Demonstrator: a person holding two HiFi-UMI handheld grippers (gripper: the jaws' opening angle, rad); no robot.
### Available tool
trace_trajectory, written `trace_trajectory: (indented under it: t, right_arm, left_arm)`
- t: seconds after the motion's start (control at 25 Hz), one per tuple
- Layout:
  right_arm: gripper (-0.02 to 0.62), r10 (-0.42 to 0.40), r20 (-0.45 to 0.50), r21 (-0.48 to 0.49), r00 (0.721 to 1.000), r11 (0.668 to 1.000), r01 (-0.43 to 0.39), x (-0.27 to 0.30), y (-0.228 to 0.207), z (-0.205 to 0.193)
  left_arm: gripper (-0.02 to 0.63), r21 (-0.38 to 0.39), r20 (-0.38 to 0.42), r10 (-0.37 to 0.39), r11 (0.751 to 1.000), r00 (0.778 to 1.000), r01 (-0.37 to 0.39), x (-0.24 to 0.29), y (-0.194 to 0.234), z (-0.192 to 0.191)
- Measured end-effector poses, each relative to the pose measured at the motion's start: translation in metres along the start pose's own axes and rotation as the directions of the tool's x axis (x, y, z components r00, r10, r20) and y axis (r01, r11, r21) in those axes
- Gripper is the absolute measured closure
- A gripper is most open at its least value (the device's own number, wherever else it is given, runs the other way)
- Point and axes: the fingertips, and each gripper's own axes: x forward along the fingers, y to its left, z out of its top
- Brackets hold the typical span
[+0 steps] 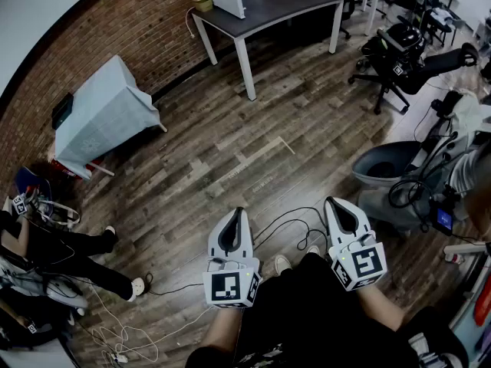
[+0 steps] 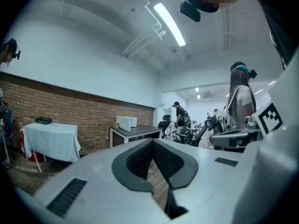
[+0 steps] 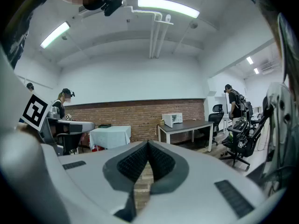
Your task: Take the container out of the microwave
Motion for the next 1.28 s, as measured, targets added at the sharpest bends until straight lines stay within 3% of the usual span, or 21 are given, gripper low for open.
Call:
trace_trajectory:
  t: [0.28, 0.52, 0.72, 0.88, 1.0, 1.28]
  right_arm:
    - [0.532, -0.002, -0.003, 0.004, 1.000, 1.000, 0.002, 0.003, -0.002, -0.001]
    - [0.532, -0.001, 0.061, 0.067, 0.998, 0.998, -0.003, -0.001, -0.013, 0.001]
    - [0.531, -0.006, 0.027, 0.100, 1.000, 0.995, 0.003, 0.000, -0.046, -0.010]
    - [0.531, 0.009, 0.010, 0.107, 1.000, 0.994, -0.010, 0.014, -0.065, -0.008]
    - [0.531, 0.004, -0.013, 0.097, 1.000, 0.995, -0.003, 0.016, -0.090, -0.007]
    - [0.531, -0.021, -0.045, 0.094, 0.999, 0.995, 0.025, 0.017, -0.136, -0.027]
  left_arm:
    - [0.598, 0.011, 0.014, -0.015, 1.000, 1.000, 0.015, 0.006, -0.004, 0.002]
    - [0.598, -0.001, -0.002, -0.039, 0.999, 0.999, 0.039, 0.019, -0.012, -0.005]
    - [0.598, -0.021, -0.035, -0.061, 0.998, 0.998, 0.060, 0.044, -0.035, -0.007]
    - [0.598, 0.079, -0.044, -0.075, 0.994, 0.996, 0.078, 0.063, -0.049, 0.007]
    - [0.598, 0.088, -0.057, -0.081, 0.992, 0.995, 0.086, 0.081, -0.065, 0.010]
    - [0.598, 0.082, -0.083, -0.027, 0.996, 0.996, 0.033, 0.096, -0.068, -0.001]
